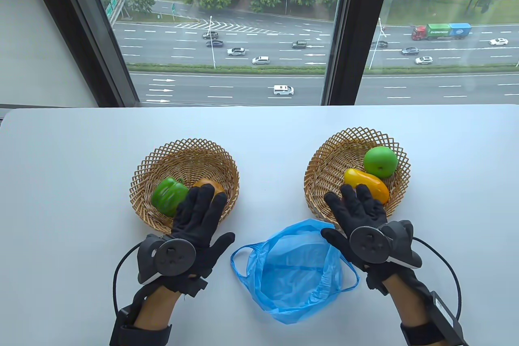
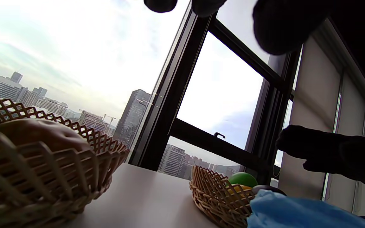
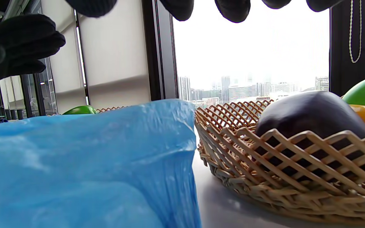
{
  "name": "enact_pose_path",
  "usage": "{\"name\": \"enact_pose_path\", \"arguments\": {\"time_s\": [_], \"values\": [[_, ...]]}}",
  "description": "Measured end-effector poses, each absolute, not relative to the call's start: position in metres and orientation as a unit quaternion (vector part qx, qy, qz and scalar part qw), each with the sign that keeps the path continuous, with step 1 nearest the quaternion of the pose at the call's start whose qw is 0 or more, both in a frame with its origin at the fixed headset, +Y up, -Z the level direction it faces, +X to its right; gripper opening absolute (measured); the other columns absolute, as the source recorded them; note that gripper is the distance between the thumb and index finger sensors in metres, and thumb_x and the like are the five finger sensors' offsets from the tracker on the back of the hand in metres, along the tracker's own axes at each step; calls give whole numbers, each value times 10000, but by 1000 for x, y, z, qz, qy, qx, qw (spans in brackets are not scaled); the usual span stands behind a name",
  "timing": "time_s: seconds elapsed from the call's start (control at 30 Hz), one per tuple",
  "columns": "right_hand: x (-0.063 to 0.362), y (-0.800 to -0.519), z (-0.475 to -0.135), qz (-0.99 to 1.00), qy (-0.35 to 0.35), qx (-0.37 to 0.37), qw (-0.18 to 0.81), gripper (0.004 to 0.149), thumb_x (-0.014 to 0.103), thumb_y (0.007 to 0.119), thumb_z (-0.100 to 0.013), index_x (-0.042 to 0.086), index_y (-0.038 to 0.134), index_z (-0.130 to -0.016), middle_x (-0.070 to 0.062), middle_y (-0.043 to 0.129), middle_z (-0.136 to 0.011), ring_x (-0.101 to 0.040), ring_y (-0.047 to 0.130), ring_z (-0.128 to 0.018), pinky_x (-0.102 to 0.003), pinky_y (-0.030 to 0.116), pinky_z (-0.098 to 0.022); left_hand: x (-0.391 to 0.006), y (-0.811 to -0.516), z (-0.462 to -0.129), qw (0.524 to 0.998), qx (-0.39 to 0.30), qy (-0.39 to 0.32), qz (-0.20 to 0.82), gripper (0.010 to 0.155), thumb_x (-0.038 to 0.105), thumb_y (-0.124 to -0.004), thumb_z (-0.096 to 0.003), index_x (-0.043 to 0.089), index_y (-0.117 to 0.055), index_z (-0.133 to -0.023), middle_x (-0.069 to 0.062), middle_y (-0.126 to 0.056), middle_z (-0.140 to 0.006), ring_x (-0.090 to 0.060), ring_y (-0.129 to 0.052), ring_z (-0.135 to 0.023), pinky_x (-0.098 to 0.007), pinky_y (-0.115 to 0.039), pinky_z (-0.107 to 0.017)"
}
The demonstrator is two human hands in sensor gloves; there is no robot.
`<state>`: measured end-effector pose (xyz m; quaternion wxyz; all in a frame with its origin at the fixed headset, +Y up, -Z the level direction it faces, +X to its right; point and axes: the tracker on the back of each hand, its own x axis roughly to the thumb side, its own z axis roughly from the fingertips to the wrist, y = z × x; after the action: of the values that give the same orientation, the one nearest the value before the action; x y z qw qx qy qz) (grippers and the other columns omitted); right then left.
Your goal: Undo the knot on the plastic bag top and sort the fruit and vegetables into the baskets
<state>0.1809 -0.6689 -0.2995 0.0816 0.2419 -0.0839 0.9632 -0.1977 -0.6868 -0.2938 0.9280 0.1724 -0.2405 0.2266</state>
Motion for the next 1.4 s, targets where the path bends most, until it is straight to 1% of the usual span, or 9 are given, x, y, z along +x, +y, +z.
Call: {"name": "enact_pose_path", "arguments": {"time_s": [0.3,0.43,0.53,0.6,0.7,0.87,1.07,1.2,1.4], "values": [[166,-671,-291,957,-96,271,44,801,582,528,-566,115,357,-1193,-301,302,-1184,-637,294,-1014,-750,408,-661,-194,-684,-291,932,182,-238,202,808,584,-717,-487,234,-443,-1162,-90,-263,-1234,-376,-144,-1084,-643,-239,-718],[161,-676,-291,956,-92,276,33,795,574,525,-563,118,353,-1192,-297,296,-1184,-637,285,-1013,-753,401,-659,-187,-685,-288,935,177,-245,185,819,594,-710,-490,294,-364,-1169,-109,-202,-1231,-389,-94,-1074,-646,-201,-711],[158,-679,-291,956,-94,277,27,767,565,521,-567,155,348,-1192,-298,291,-1183,-635,282,-1013,-754,397,-660,-180,-688,-286,937,171,-254,166,879,618,-692,-492,338,-180,-1149,-103,-107,-1219,-388,-28,-1058,-645,-164,-706],[158,-682,-290,955,-98,280,30,760,559,527,-565,158,360,-1188,-296,300,-1182,-630,289,-1014,-750,400,-661,-177,-690,-286,938,169,-256,160,901,627,-684,-493,342,-118,-1133,-99,-63,-1207,-385,2,-1048,-643,-148,-703],[157,-683,-290,948,-128,290,37,745,553,544,-563,159,405,-1180,-285,355,-1179,-618,332,-1018,-741,419,-661,-175,-692,-286,940,165,-256,155,886,625,-690,-490,334,-168,-1145,-62,-59,-1202,-364,4,-1049,-646,-156,-704],[157,-682,-289,947,-140,289,31,744,556,561,-561,162,418,-1176,-274,375,-1179,-609,344,-1022,-735,426,-665,-173,-694,-287,940,154,-260,158,914,631,-686,-490,329,-104,-1126,-84,-54,-1199,-362,6,-1049,-647,-157,-705],[157,-683,-290,947,-139,287,33,743,556,557,-562,161,418,-1176,-275,379,-1178,-610,349,-1021,-734,429,-664,-173,-698,-290,946,125,-258,152,877,620,-698,-487,305,-231,-1159,-97,-116,-1214,-367,-28,-1059,-648,-177,-709],[158,-683,-290,948,-137,285,36,745,557,558,-560,161,417,-1176,-278,381,-1178,-611,352,-1021,-735,432,-664,-173,-703,-294,949,105,-254,153,877,617,-701,-486,288,-250,-1161,-96,-127,-1216,-369,-36,-1061,-647,-185,-712],[158,-683,-290,949,-132,284,37,747,558,558,-560,162,415,-1177,-283,381,-1177,-619,357,-1019,-740,435,-661,-174,-702,-294,949,107,-253,157,869,616,-702,-486,283,-275,-1165,-98,-139,-1219,-373,-48,-1064,-649,-199,-714]]}}
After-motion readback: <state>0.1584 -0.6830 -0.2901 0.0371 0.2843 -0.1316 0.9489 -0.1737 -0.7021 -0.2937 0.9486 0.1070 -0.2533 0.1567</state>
